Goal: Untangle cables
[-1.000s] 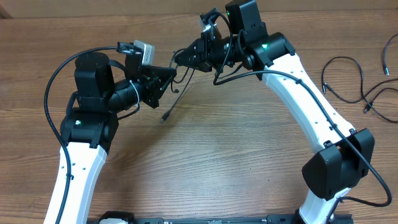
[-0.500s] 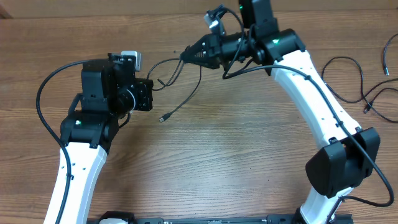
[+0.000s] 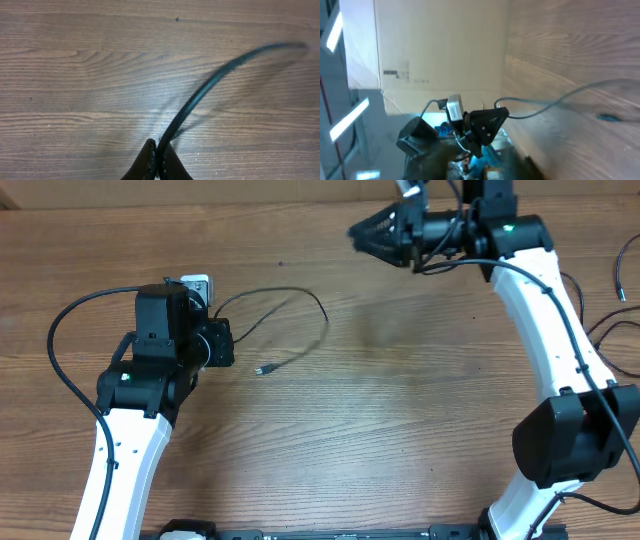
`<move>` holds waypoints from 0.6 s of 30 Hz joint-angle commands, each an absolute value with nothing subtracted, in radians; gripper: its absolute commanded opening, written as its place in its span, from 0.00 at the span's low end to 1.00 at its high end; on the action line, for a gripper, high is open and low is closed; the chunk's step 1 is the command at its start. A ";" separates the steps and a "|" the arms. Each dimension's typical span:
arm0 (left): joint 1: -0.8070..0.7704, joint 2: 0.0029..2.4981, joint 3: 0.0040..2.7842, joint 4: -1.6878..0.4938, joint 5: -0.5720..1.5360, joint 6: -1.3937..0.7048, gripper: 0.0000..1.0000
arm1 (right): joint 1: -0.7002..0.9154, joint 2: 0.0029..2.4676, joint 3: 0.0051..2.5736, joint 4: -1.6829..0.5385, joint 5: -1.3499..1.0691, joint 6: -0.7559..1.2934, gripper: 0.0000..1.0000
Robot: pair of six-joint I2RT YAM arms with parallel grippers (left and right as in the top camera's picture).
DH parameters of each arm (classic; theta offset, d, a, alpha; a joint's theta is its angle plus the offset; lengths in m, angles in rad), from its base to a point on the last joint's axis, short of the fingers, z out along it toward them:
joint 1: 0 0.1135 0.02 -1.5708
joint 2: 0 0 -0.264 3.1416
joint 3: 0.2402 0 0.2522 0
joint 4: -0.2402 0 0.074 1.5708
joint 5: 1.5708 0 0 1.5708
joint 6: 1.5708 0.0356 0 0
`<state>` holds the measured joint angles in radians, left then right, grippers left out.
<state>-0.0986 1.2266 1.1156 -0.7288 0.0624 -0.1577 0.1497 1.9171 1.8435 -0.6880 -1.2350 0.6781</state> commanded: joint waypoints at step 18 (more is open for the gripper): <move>-0.106 1.217 1.127 -0.534 0.528 0.047 0.04 | 0.160 1.893 1.858 -0.921 -1.180 0.466 1.00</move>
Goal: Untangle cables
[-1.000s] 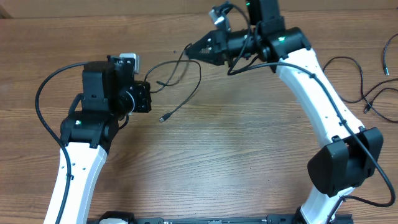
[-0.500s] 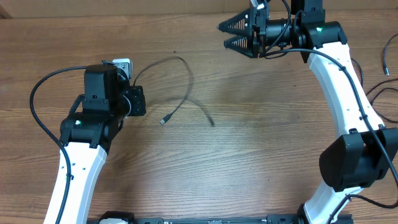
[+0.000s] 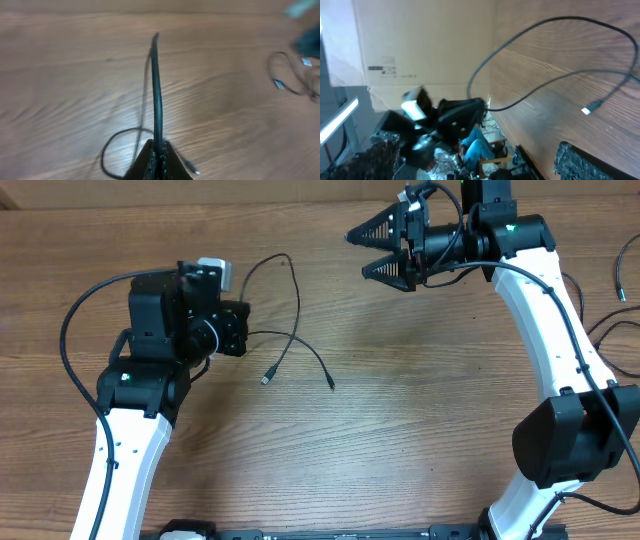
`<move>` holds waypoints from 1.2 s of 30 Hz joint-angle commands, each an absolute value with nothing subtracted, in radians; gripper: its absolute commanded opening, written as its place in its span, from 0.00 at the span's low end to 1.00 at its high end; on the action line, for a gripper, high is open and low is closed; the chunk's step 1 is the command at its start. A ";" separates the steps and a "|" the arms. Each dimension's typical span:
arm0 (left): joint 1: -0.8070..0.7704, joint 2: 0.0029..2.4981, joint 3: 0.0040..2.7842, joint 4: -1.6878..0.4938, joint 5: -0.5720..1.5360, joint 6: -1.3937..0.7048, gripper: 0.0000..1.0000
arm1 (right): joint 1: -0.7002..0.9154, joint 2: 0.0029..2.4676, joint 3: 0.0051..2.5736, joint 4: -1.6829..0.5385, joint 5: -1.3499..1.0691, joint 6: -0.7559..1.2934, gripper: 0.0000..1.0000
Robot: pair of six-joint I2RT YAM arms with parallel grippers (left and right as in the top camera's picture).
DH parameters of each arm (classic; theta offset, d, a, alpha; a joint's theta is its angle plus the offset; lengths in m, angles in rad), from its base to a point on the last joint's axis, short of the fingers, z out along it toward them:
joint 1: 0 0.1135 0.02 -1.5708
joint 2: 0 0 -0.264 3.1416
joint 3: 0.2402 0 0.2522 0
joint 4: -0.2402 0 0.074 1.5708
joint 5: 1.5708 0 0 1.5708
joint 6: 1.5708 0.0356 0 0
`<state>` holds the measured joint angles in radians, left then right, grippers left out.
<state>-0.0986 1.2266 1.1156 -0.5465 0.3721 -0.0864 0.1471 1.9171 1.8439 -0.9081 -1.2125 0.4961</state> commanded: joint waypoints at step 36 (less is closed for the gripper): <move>-0.213 1.217 1.127 -0.553 0.593 0.298 0.26 | 0.465 1.893 1.858 -0.807 -0.860 0.843 0.04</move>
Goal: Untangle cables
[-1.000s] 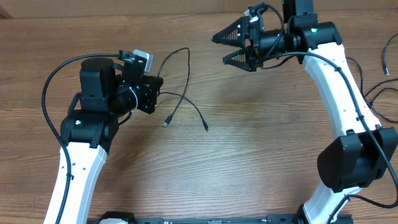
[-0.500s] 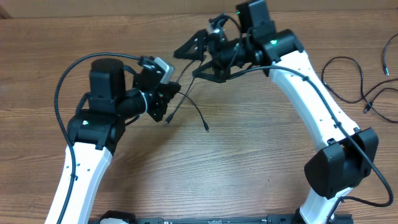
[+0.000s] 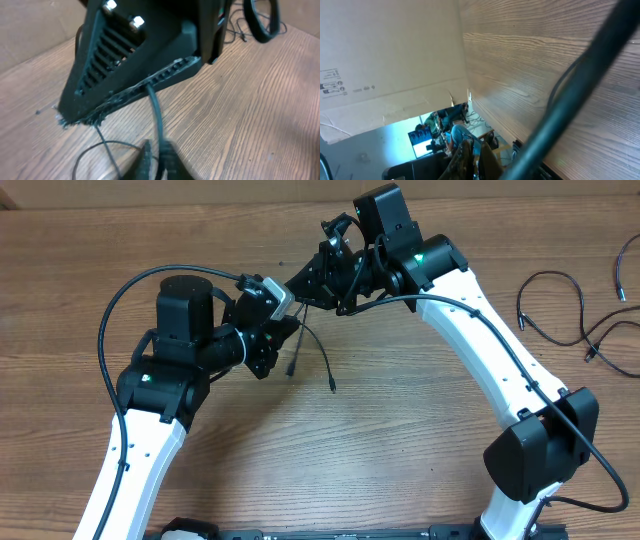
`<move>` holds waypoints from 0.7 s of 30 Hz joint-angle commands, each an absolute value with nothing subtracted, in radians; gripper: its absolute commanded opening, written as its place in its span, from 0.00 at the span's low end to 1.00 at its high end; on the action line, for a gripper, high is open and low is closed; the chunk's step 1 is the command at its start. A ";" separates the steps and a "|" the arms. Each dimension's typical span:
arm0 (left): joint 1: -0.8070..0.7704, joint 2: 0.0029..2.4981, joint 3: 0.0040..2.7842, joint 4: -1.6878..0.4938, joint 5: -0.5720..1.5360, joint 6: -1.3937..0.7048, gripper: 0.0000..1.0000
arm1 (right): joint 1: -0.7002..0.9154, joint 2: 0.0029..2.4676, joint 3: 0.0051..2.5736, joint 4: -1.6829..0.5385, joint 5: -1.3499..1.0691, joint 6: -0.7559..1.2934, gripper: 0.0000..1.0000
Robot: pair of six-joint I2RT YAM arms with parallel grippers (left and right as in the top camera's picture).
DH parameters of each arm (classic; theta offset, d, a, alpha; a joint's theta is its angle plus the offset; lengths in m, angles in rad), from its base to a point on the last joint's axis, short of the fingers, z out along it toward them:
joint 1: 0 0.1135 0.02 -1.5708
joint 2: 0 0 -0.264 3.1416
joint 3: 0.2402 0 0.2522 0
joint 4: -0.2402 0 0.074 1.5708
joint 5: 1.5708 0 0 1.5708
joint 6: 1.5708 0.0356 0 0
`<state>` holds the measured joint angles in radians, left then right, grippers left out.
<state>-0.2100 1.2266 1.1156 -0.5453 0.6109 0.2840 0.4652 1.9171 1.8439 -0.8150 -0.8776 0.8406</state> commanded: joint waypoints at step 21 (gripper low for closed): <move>-0.212 1.217 1.127 -0.611 0.595 0.198 1.00 | 0.068 1.893 1.858 -0.598 -0.721 0.795 0.04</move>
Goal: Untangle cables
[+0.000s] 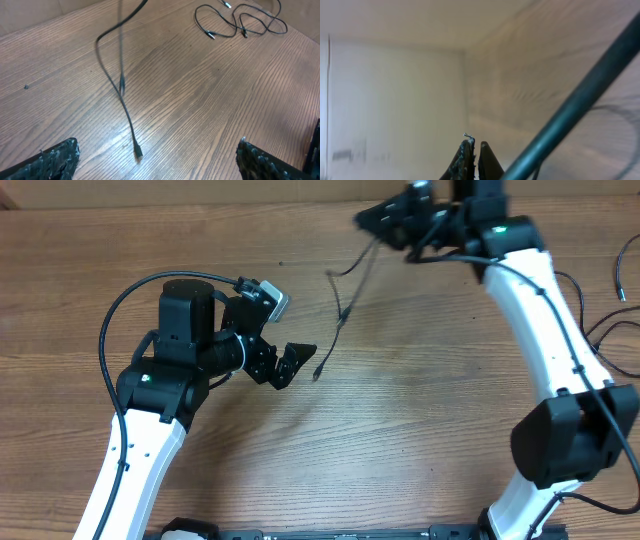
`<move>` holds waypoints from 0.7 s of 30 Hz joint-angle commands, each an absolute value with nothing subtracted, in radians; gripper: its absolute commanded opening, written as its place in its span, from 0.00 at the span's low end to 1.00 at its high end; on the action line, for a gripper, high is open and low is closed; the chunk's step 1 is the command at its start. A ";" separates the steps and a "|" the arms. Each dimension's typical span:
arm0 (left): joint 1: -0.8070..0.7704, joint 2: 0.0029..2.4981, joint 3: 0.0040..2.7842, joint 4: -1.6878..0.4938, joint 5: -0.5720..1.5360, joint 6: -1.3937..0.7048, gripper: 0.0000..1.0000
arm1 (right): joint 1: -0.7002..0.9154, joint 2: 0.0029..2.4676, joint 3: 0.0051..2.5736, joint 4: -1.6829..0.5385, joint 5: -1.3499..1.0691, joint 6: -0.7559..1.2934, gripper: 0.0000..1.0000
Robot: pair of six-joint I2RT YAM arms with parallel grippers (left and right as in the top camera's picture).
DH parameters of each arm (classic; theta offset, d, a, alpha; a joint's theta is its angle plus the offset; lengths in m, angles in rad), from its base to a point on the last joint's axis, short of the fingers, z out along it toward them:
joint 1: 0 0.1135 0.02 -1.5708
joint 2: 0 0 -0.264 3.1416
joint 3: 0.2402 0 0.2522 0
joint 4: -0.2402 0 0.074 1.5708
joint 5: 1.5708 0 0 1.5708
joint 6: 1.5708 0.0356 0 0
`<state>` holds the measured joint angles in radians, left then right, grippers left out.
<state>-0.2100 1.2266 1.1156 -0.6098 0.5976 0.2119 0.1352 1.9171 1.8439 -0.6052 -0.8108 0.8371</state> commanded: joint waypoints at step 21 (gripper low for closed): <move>-0.212 1.217 1.127 -0.623 0.595 0.198 1.00 | -0.267 1.954 1.858 -0.418 -0.173 0.752 0.04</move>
